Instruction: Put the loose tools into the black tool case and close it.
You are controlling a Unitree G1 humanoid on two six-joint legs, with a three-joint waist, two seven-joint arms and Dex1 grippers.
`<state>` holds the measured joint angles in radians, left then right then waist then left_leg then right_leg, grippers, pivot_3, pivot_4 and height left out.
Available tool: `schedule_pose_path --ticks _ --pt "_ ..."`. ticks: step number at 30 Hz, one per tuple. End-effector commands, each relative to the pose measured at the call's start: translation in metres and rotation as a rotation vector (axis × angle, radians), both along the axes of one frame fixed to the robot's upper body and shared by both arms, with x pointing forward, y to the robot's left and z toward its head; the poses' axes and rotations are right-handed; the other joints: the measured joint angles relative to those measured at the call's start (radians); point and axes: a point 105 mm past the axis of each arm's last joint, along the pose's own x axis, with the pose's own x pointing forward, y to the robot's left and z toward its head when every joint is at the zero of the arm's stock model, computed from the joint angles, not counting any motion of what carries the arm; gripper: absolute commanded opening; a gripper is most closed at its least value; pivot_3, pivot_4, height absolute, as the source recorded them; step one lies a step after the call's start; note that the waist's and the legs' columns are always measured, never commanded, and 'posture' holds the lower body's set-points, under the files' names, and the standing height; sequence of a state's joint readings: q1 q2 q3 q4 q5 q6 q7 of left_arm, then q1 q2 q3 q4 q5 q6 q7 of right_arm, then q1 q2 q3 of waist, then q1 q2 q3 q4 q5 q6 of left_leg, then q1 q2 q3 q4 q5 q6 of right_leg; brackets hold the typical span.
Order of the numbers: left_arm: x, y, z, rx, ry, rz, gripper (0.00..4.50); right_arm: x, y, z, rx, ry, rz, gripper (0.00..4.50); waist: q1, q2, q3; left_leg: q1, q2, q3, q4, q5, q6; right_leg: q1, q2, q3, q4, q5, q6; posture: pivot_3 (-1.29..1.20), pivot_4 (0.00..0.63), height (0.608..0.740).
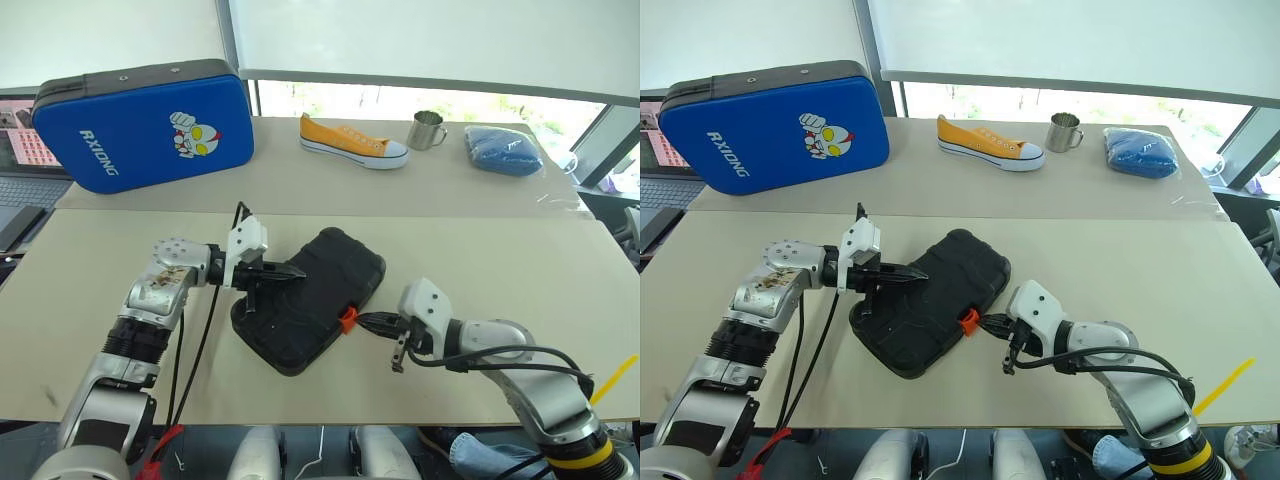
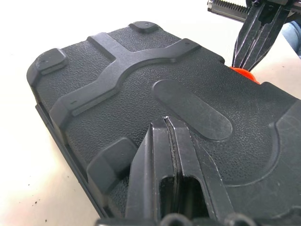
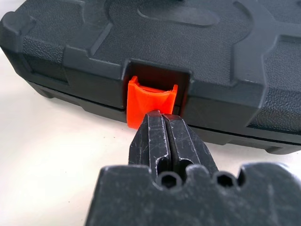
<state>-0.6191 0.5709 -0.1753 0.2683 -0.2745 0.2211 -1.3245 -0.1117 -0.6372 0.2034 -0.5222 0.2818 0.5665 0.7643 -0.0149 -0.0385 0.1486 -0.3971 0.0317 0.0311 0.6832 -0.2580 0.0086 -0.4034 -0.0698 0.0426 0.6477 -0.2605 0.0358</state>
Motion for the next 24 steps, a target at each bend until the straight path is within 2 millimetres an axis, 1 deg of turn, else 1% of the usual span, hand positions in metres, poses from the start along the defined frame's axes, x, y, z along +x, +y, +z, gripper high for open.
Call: schedule_pose_path --ticks 1,8,14,18,21,24 --pt "-0.004 -0.003 -0.019 0.039 0.051 -0.009 0.02 -0.002 0.009 -0.002 0.005 0.003 0.037 0.00 0.000 0.000 0.000 0.000 0.000 0.000 0.000 0.000 0.000 0.000 0.000 0.000 0.000 0.000 0.000 0.00 0.150 0.740" --pt "-0.007 -0.004 -0.024 0.050 0.060 -0.017 0.02 0.002 0.024 0.001 0.036 -0.011 0.072 0.00 0.000 0.000 0.000 0.001 0.000 0.000 0.000 0.000 0.000 0.000 0.001 0.000 0.000 0.000 0.000 0.00 0.150 0.740" --pt "-0.007 -0.003 -0.028 0.069 0.067 -0.017 0.02 0.008 0.028 0.007 0.056 -0.039 0.071 0.00 0.000 0.000 0.000 0.001 0.000 0.000 0.000 0.000 0.000 0.000 0.000 0.000 0.000 0.000 0.000 0.00 0.150 0.740" --pt "-0.010 0.001 -0.034 0.102 0.067 -0.022 0.02 0.002 0.022 0.012 0.043 -0.030 0.073 0.00 0.000 0.001 0.000 0.001 0.000 0.000 0.000 0.000 0.000 0.000 0.000 0.000 0.000 0.000 0.000 0.00 0.150 0.740" --pt "-0.010 0.003 -0.036 0.102 0.068 -0.017 0.02 -0.009 0.010 0.007 0.001 0.017 0.081 0.00 0.002 0.002 -0.001 0.000 0.000 0.000 0.000 0.000 0.000 0.000 0.000 0.000 0.000 0.000 0.000 0.00 0.150 0.740" --pt "-0.010 0.002 -0.038 0.103 0.069 -0.018 0.02 -0.011 0.004 0.004 -0.023 0.029 0.072 0.00 0.002 0.003 -0.004 0.001 0.000 0.000 0.000 0.000 0.000 0.001 0.000 0.000 0.000 0.000 0.000 0.00 0.150 0.740"
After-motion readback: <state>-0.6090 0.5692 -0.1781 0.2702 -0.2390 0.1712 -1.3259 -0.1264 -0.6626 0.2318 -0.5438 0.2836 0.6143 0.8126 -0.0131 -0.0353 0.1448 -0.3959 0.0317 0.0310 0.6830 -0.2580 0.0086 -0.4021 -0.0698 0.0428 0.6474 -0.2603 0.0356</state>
